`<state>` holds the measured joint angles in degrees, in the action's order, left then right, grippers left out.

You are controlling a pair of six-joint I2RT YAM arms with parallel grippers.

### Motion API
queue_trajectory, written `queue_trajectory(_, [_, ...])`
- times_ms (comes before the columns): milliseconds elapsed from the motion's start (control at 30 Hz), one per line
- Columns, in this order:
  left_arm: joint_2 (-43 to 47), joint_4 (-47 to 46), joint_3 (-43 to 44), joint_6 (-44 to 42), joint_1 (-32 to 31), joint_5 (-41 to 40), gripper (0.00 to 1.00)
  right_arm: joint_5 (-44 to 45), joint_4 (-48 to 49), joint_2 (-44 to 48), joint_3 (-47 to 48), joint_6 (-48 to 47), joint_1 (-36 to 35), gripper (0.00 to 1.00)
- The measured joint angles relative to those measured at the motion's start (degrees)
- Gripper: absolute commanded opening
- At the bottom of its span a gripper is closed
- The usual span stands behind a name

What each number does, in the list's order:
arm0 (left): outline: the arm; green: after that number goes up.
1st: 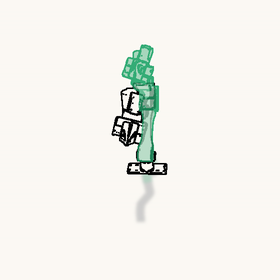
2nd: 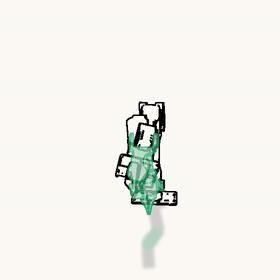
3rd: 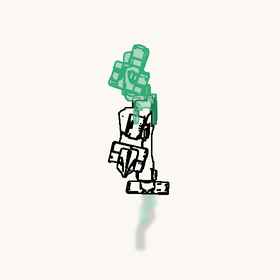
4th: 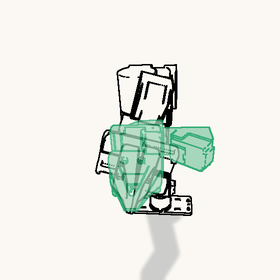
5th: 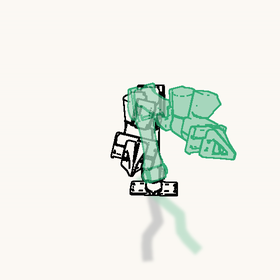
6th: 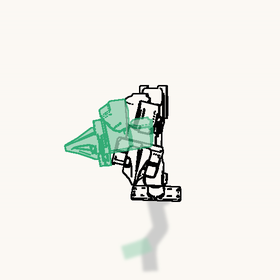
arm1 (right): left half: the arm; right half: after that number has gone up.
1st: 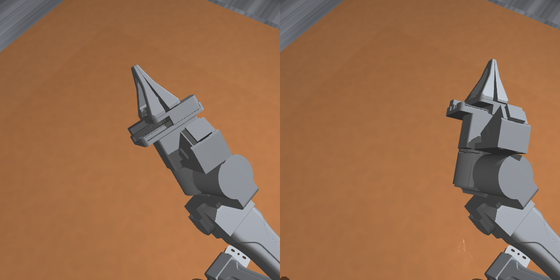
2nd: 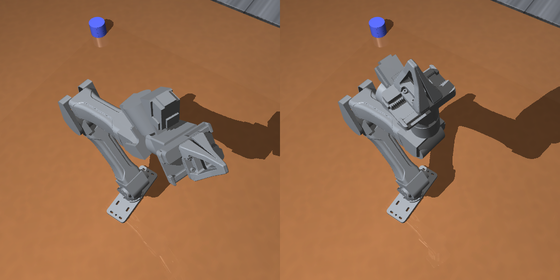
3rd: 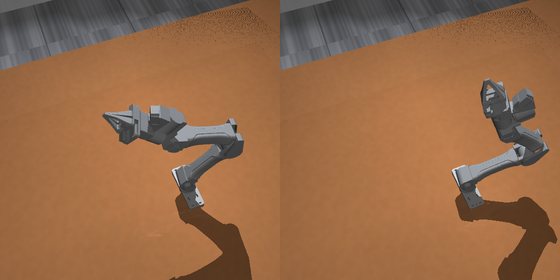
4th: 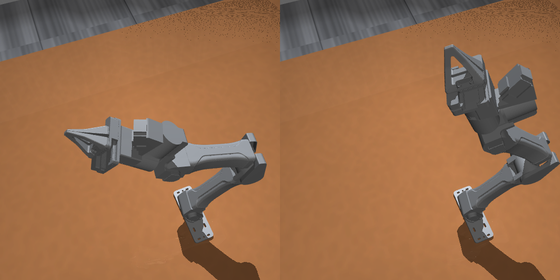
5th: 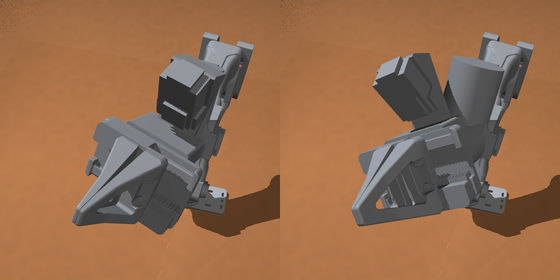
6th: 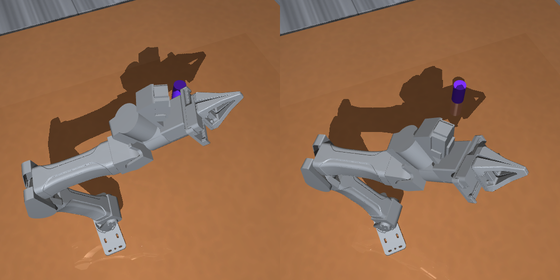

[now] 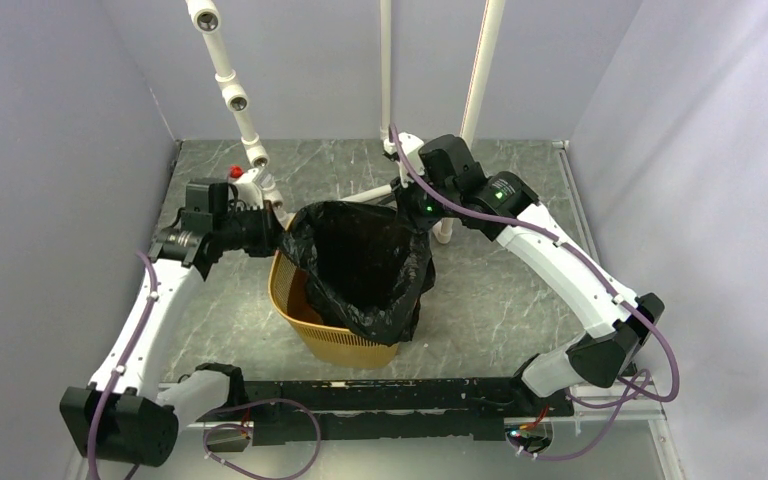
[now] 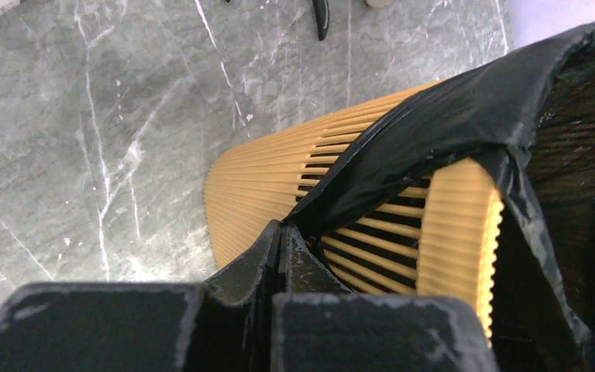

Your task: Put the trash bags into the trash bin

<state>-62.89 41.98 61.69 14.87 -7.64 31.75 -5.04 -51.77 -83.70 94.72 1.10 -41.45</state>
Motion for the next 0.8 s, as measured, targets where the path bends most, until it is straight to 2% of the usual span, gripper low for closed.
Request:
queue_trajectory(67, [2.3,-2.4,-2.5,1.6,0.1,0.0,0.02,0.2,0.4,0.0,-0.3,0.9,0.0,0.18])
queue_trajectory(167, [5.2,-4.0,-5.1,3.9,0.2,-0.6,0.02,1.1,0.9,0.0,-0.5,3.3,0.0,0.29])
queue_trajectory(200, [5.9,-4.0,-5.5,4.5,0.2,-0.8,0.02,1.5,0.9,0.0,-0.5,3.8,0.0,0.44])
queue_trajectory(267, [7.1,-4.0,-6.3,5.7,0.3,-1.3,0.03,2.2,0.9,0.0,-0.5,5.6,0.5,0.67])
queue_trajectory(333, [8.4,-4.0,-7.2,6.6,0.3,-1.9,0.03,3.6,0.9,0.1,-0.3,7.0,1.4,0.77])
queue_trajectory(500, [9.2,-3.8,-7.5,7.0,0.4,-2.1,0.03,5.7,0.9,0.8,2.3,9.7,2.9,0.87])
queue_trajectory(800, [9.1,-3.3,-7.3,6.2,0.4,-1.8,0.03,6.4,-2.2,5.6,6.8,17.2,3.2,0.86])
